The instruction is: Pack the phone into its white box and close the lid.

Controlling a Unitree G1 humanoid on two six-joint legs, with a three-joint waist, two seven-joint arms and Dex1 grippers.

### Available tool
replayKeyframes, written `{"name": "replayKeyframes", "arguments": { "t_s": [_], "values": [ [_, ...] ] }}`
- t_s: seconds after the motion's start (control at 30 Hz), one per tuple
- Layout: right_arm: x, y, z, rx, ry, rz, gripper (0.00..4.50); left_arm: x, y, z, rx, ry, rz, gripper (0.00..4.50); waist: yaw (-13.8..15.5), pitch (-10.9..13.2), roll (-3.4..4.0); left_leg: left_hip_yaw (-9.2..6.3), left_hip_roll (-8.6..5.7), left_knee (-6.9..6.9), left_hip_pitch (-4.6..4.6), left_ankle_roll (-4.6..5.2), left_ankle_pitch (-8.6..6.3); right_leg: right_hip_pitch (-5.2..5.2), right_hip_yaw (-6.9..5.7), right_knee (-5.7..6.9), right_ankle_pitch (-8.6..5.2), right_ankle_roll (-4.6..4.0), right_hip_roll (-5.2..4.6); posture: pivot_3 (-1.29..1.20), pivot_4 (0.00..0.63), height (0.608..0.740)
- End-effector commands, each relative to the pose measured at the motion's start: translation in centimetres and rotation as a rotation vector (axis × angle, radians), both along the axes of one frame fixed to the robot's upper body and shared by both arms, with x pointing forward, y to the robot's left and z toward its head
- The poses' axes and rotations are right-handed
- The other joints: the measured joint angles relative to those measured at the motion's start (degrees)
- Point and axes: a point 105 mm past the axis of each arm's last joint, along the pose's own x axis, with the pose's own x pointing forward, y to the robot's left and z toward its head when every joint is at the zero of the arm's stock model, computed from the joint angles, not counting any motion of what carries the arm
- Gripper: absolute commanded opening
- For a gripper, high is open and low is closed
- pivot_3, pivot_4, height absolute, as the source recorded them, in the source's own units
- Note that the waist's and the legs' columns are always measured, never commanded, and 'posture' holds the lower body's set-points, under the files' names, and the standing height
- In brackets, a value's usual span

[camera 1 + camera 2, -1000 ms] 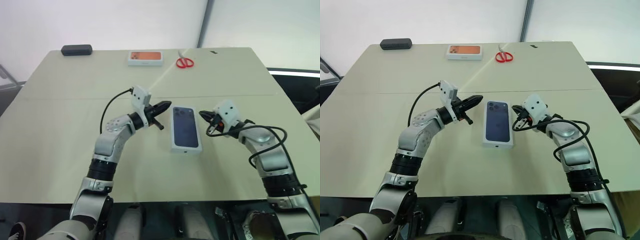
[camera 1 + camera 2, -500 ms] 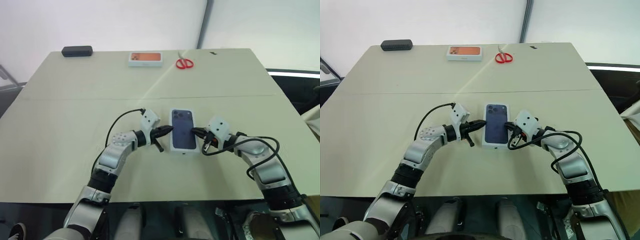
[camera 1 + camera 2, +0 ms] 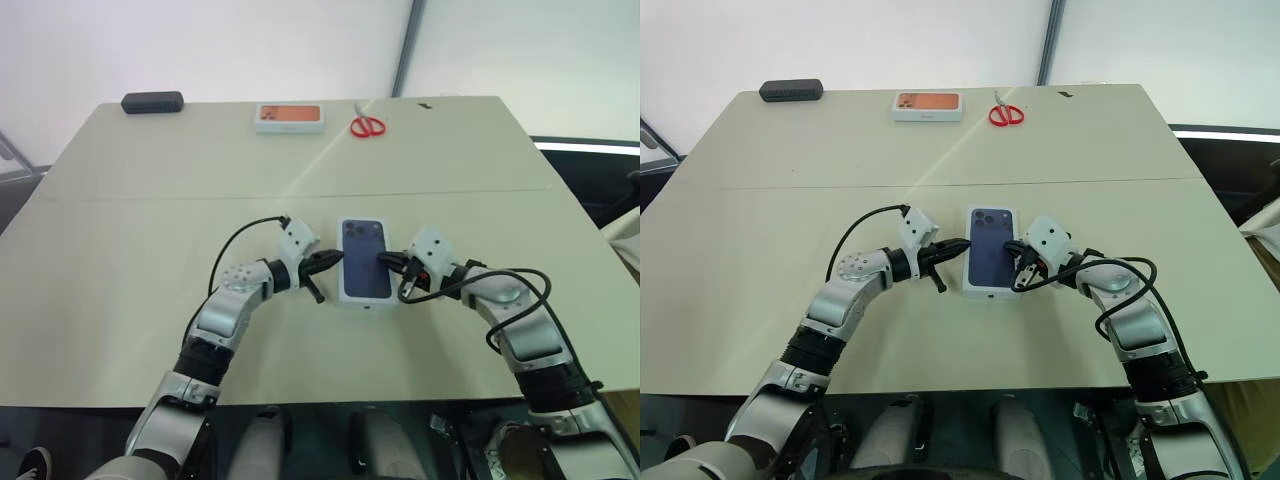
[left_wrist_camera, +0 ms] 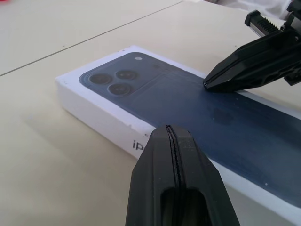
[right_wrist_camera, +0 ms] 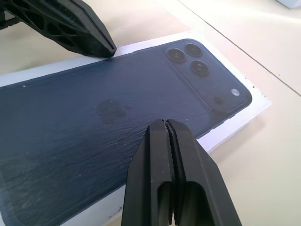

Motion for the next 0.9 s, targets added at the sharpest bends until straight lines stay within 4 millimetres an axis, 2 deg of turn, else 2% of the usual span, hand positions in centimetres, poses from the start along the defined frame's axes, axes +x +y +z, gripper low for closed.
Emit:
{"name": "replayKeyframes", "arguments": {
  "t_s": [0.03, 0.17, 0.23, 0.27, 0.37, 0.53, 0.67, 0.77, 0.9],
  "values": [
    [0.3, -0.8, 3.0, 0.101, -0.056, -0.006, 0.93, 0.8, 2.2, 2.5, -0.052, -0.049, 0.051, 1.39, -0.03, 0.00, 0.00, -0.02, 0.01, 0.01, -0.02, 0.00, 0.00, -0.01, 0.00, 0.00, 0.00, 0.00, 0.00, 0.00, 0.150, 0.740],
    [-0.2, -0.6, 4.5, 0.180, -0.077, 0.023, 2.94, 0.9, 5.2, 3.4, -0.028, -0.090, 0.092, 3.40, -0.09, 0.01, 0.00, -0.02, 0.01, -0.01, -0.07, 0.00, 0.00, -0.08, 0.00, 0.01, 0.00, 0.00, 0.00, 0.00, 0.150, 0.740],
    [-0.8, -0.9, 4.5, 0.159, -0.082, 0.044, 3.95, 0.9, 7.4, 3.4, 0.006, -0.099, 0.129, 4.41, -0.14, 0.01, 0.00, -0.01, 0.01, -0.03, -0.07, 0.00, 0.00, -0.10, 0.00, 0.01, 0.00, 0.00, 0.00, 0.00, 0.150, 0.740],
    [-1.1, -1.2, 4.3, 0.146, -0.083, 0.051, 4.47, 0.8, 8.3, 3.3, 0.034, -0.111, 0.146, 4.50, -0.14, 0.01, 0.01, -0.02, 0.02, -0.03, -0.07, 0.00, 0.00, -0.10, 0.00, 0.01, 0.00, 0.00, 0.00, 0.00, 0.150, 0.740],
    [-2.3, -2.1, 4.0, 0.130, -0.062, 0.077, 4.47, 0.1, 11.6, 2.7, 0.119, -0.144, 0.205, 4.50, -0.04, 0.00, 0.01, -0.01, 0.03, -0.05, -0.07, 0.00, 0.00, -0.10, 0.00, -0.01, 0.00, 0.00, -0.02, 0.00, 0.150, 0.740],
    [-4.1, -3.8, 4.5, 0.100, -0.088, 0.115, 4.47, -2.3, 14.7, 2.9, 0.118, -0.151, 0.220, 4.50, 0.09, 0.03, 0.03, -0.02, 0.12, -0.05, -0.09, 0.02, -0.01, -0.11, 0.02, -0.03, -0.01, -0.01, -0.14, 0.00, 0.150, 0.740],
    [-5.1, -5.3, 4.4, 0.088, -0.074, 0.099, 4.47, -4.1, 17.8, 1.7, 0.195, -0.105, 0.262, 4.50, 0.10, 0.03, 0.03, -0.04, 0.17, -0.07, -0.09, 0.03, -0.02, -0.08, 0.01, -0.08, -0.01, -0.02, -0.15, 0.00, 0.150, 0.740],
    [-5.5, -6.1, 3.9, 0.073, -0.051, 0.085, 4.47, -4.7, 20.2, 1.0, 0.223, -0.075, 0.322, 4.50, 0.08, 0.03, 0.04, -0.04, 0.22, -0.09, -0.07, 0.03, -0.03, -0.10, 0.03, -0.09, -0.03, -0.05, -0.15, 0.00, 0.150, 0.740],
    [-5.5, -6.4, 3.3, 0.050, -0.047, 0.081, 4.47, -5.1, 21.0, 1.0, 0.204, -0.077, 0.343, 4.50, 0.11, 0.03, 0.04, -0.02, 0.26, -0.09, -0.08, 0.04, -0.03, -0.10, 0.03, -0.13, -0.08, -0.15, -0.14, 0.00, 0.150, 0.740]
  ]
}}
